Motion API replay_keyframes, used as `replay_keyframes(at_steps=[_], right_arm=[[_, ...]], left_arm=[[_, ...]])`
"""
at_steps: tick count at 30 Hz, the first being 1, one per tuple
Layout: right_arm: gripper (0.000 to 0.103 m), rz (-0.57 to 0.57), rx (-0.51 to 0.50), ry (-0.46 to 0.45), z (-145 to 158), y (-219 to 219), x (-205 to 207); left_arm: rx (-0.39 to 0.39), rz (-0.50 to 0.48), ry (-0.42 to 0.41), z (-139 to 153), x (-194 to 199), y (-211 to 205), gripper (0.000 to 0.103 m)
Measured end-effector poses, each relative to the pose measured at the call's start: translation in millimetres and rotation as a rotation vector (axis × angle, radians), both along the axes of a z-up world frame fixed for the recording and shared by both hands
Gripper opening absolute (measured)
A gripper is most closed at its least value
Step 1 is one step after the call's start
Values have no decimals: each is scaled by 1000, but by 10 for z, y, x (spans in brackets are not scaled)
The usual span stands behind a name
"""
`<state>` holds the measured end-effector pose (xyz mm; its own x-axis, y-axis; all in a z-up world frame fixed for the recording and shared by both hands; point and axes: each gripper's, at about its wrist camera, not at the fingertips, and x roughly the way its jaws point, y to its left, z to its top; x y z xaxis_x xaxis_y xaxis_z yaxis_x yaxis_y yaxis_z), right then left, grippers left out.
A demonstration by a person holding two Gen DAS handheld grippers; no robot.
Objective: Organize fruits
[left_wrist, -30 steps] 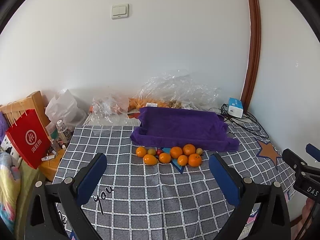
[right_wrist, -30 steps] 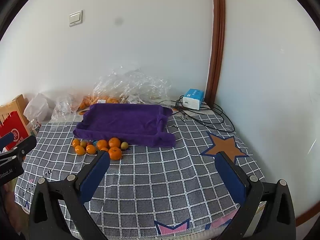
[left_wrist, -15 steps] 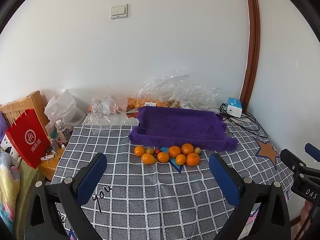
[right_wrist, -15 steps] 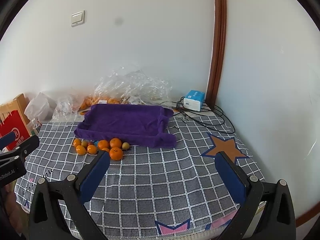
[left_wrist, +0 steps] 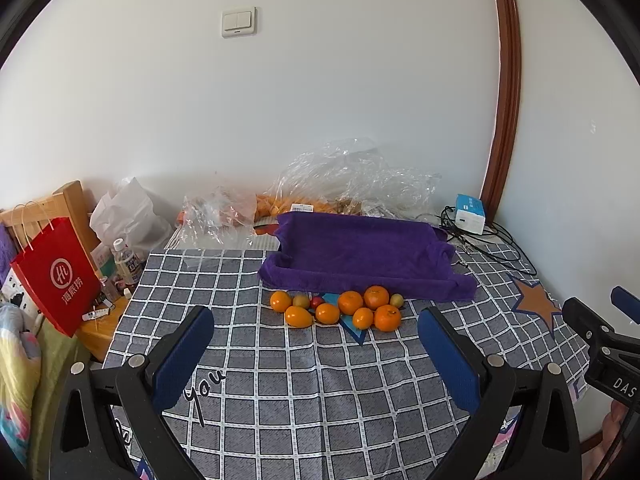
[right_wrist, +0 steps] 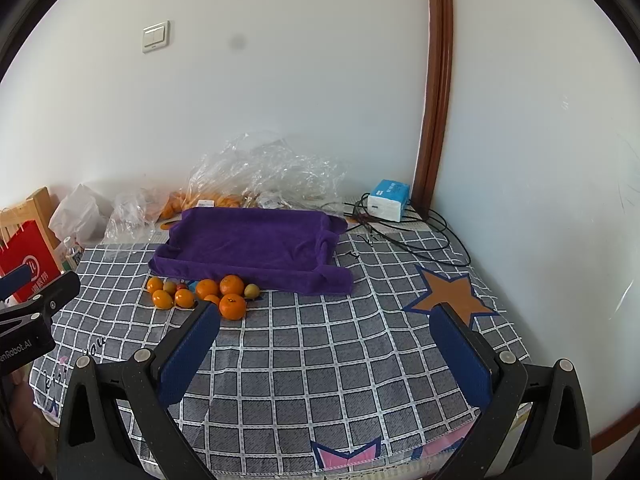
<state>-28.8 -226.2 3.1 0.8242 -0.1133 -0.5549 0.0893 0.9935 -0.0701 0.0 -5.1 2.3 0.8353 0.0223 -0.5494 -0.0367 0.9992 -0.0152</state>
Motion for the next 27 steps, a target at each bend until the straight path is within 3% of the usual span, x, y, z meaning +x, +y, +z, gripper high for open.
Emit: replay_keyframes(at_steps=[27], right_arm=[[103,7,-4,-8,20,9,-31]], left_arm=[[-3,0,-4,-2,-9,29,103]])
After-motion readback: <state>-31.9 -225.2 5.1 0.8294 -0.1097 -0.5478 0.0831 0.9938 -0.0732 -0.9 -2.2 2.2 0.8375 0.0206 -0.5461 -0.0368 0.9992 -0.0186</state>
